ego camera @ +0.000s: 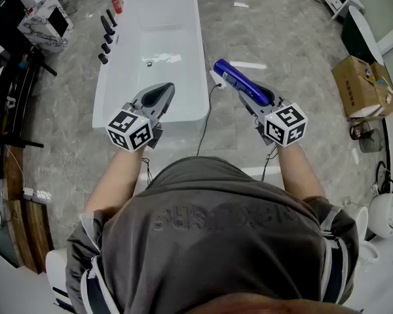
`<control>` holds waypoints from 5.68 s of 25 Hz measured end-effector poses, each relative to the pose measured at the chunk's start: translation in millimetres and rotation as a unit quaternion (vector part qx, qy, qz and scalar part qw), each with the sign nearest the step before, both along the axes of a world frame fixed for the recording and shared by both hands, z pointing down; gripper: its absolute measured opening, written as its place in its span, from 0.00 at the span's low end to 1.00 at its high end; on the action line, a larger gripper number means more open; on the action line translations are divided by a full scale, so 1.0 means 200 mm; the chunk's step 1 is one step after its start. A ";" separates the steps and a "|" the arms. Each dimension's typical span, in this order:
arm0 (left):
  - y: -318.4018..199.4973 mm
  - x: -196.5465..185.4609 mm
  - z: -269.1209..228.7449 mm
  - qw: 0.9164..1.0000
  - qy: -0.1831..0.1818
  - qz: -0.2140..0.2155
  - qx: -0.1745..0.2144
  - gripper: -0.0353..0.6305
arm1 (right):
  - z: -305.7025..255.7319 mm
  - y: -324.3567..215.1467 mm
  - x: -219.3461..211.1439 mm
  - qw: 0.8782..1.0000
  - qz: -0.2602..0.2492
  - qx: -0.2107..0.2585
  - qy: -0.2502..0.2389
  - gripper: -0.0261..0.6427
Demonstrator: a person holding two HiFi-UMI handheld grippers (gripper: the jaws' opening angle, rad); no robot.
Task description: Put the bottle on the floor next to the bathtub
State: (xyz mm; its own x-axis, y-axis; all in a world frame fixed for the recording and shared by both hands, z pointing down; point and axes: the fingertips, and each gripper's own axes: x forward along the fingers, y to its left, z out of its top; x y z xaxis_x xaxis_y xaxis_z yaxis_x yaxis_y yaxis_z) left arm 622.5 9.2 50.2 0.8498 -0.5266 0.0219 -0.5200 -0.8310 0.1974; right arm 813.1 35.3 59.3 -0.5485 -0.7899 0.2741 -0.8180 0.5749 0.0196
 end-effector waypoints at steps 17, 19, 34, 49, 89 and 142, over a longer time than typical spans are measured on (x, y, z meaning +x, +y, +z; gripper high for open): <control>0.01 0.08 -0.01 1.000 -0.016 -0.011 -0.003 0.06 | 0.01 -0.03 0.06 1.000 -0.019 -0.002 -0.011 0.24; 0.02 0.11 -0.01 1.000 -0.021 -0.019 -0.005 0.06 | 0.01 -0.03 0.07 0.999 -0.032 -0.001 -0.011 0.24; 0.21 0.03 0.00 0.989 -0.049 -0.134 -0.040 0.06 | 0.12 -0.06 0.04 0.990 -0.143 0.008 -0.015 0.24; -0.12 -1.92 0.19 0.998 -0.003 -0.064 0.016 0.06 | 0.15 -0.29 -1.74 0.998 -0.044 0.025 -0.024 0.24; -0.26 -2.58 0.54 0.989 -0.068 -0.107 -0.073 0.06 | 0.52 -0.39 -2.76 0.953 -0.238 -0.040 0.182 0.24; -0.18 -3.90 3.84 0.944 -0.045 -0.174 -0.278 0.06 | 5.19 -0.50 -3.82 0.648 -0.328 -0.301 0.618 0.25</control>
